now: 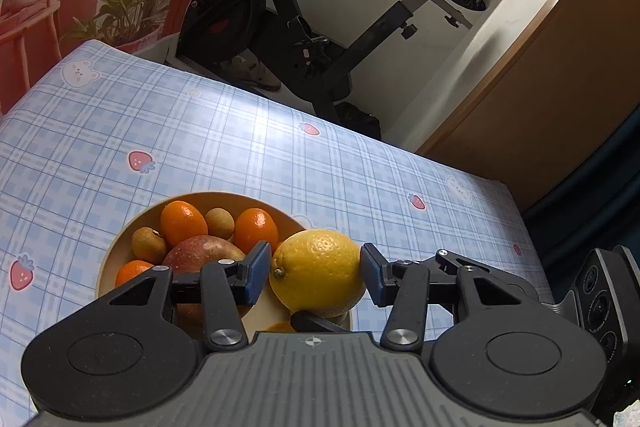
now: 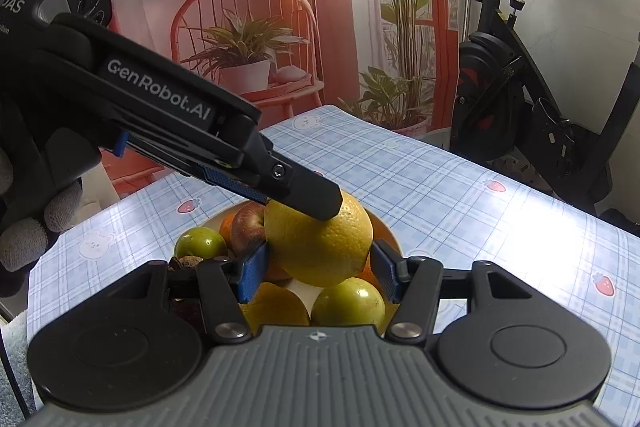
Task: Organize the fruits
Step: 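Lift the second lemon with both grippers and carry it over the plate, then lower the lemon onto the fruit pile and open both grippers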
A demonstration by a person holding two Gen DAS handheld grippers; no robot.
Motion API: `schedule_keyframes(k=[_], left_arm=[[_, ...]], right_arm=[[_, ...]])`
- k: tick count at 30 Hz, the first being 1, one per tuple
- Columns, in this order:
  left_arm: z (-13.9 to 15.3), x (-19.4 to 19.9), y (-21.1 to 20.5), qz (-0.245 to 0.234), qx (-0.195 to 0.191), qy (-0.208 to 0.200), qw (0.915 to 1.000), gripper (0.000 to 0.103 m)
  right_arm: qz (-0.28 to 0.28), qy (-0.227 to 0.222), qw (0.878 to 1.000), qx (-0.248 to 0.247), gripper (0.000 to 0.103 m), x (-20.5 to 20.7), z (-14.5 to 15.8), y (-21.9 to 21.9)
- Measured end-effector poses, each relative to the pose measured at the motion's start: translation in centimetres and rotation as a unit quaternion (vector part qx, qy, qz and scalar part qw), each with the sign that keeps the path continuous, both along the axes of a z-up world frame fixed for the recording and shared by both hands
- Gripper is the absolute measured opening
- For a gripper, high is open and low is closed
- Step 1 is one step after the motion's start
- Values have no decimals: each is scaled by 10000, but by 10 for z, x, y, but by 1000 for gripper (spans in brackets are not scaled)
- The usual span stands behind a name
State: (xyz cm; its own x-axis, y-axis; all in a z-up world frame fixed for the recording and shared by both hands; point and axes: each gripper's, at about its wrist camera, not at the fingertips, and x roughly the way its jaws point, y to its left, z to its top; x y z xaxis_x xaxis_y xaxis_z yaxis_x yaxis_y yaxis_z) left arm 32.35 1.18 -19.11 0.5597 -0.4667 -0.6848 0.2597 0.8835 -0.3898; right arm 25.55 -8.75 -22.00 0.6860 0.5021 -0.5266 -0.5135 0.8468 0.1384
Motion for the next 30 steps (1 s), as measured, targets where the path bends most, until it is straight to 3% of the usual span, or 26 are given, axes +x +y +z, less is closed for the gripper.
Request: schedule_keyframes(k=[12, 30], left_arm=[[3, -9, 9, 257, 158, -63, 9995, 50], [17, -32, 18, 525, 349, -320, 9975, 57]], right_arm=[[33, 6, 9999, -155, 58, -3, -2, 7], [-186, -128, 9991, -350, 58, -23, 13, 6]])
